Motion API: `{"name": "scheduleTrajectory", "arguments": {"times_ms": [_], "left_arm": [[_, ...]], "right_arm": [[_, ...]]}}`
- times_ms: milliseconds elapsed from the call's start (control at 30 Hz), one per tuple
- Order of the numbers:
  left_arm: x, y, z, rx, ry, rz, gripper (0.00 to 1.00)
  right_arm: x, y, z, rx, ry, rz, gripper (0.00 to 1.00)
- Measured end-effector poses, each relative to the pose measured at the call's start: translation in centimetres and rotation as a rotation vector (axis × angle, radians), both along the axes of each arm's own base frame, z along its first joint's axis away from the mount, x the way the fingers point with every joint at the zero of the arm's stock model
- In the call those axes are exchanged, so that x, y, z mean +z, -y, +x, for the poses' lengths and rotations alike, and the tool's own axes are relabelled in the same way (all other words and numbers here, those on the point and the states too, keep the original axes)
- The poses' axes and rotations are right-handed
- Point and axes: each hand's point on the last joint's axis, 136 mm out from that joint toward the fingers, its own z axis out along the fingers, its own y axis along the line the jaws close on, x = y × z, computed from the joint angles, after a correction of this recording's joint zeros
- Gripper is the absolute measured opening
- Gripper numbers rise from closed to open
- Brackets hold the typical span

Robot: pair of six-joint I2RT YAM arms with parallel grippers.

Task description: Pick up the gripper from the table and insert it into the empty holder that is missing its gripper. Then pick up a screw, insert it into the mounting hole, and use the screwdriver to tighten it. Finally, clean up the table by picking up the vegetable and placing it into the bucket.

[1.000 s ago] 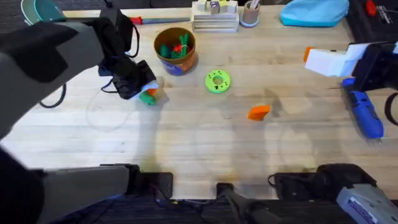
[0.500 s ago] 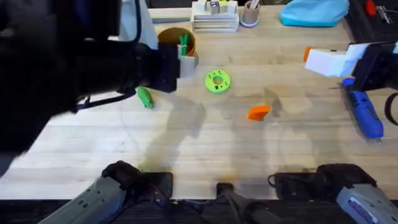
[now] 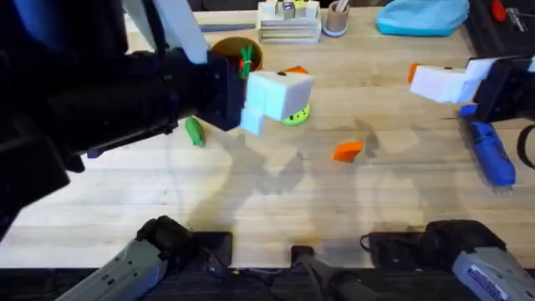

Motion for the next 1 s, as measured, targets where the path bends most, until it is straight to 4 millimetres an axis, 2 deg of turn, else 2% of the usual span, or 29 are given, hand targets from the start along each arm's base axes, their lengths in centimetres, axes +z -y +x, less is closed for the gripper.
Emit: {"name": "scheduleTrajectory", "arguments": {"times_ms": [200, 367, 433, 633, 800, 1000], "left_arm": [[0.8, 0.0, 0.6, -0.005, 0.061, 0.014, 0.993], [3.6, 1.0, 2.4, -0.059, 0.274, 0.036, 0.992], [3.7, 1.4, 2.7, -0.085, 0.344, 0.04, 0.993], [-0.6, 1.9, 0.7, -0.177, 0.475, 0.0, 0.993], [-3.6, 1.4, -1.7, -0.211, 0.62, -0.076, 0.993], [-8.1, 0.8, -3.1, -0.213, 0.683, -0.125, 0.993]], "right_arm": [[0.0, 0.0, 0.0, 0.0, 0.0, 0.0, 0.991], [0.0, 0.0, 0.0, 0.0, 0.0, 0.0, 0.991], [0.0, 0.0, 0.0, 0.0, 0.0, 0.0, 0.991], [0.0, 0.0, 0.0, 0.0, 0.0, 0.0, 0.991], [0.0, 0.0, 0.0, 0.0, 0.0, 0.0, 0.991], [0.0, 0.0, 0.0, 0.0, 0.0, 0.0, 0.991]]}}
